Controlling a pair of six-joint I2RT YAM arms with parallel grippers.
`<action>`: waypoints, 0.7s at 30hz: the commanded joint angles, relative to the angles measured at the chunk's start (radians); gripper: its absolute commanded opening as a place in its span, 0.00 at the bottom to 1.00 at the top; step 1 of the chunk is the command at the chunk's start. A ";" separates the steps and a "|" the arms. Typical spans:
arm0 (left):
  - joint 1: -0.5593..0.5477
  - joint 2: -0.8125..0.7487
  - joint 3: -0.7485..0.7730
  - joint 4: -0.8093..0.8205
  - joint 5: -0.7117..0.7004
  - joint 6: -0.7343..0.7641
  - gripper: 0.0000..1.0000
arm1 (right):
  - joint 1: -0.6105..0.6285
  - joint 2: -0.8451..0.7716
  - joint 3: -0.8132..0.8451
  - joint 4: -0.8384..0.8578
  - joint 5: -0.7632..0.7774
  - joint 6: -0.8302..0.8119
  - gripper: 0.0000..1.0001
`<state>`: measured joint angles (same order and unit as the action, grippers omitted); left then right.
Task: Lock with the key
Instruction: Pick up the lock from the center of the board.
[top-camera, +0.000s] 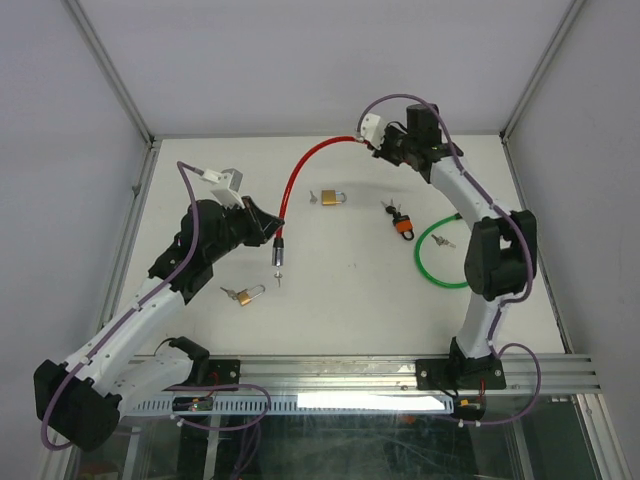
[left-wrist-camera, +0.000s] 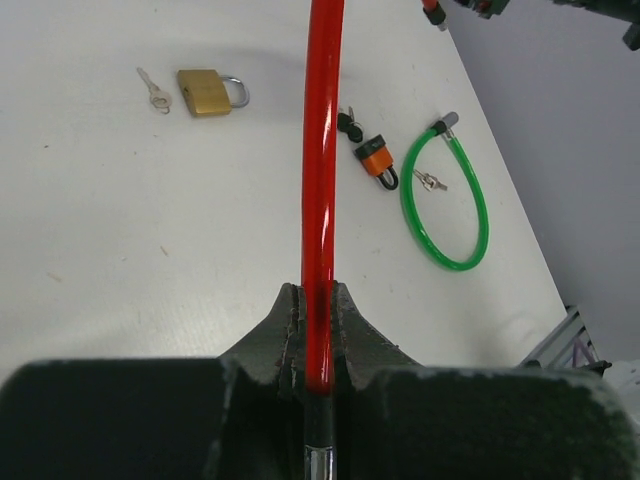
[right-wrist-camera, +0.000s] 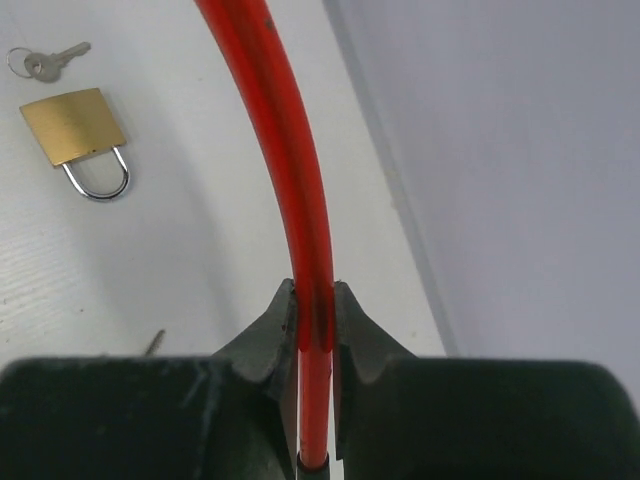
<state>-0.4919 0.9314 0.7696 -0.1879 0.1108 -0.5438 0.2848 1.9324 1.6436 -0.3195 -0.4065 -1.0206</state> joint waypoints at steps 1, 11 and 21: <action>-0.011 0.017 -0.013 0.178 0.109 -0.016 0.00 | 0.008 -0.234 -0.091 0.080 -0.034 0.104 0.00; -0.011 0.198 -0.094 0.470 0.263 -0.059 0.00 | 0.006 -0.631 -0.397 -0.028 -0.207 0.534 0.00; -0.024 0.389 -0.076 0.684 0.318 -0.105 0.00 | -0.023 -0.831 -0.718 0.299 -0.451 0.887 0.00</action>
<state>-0.5011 1.3037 0.6731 0.2775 0.3794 -0.6151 0.2749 1.1419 0.9726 -0.2150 -0.6876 -0.3267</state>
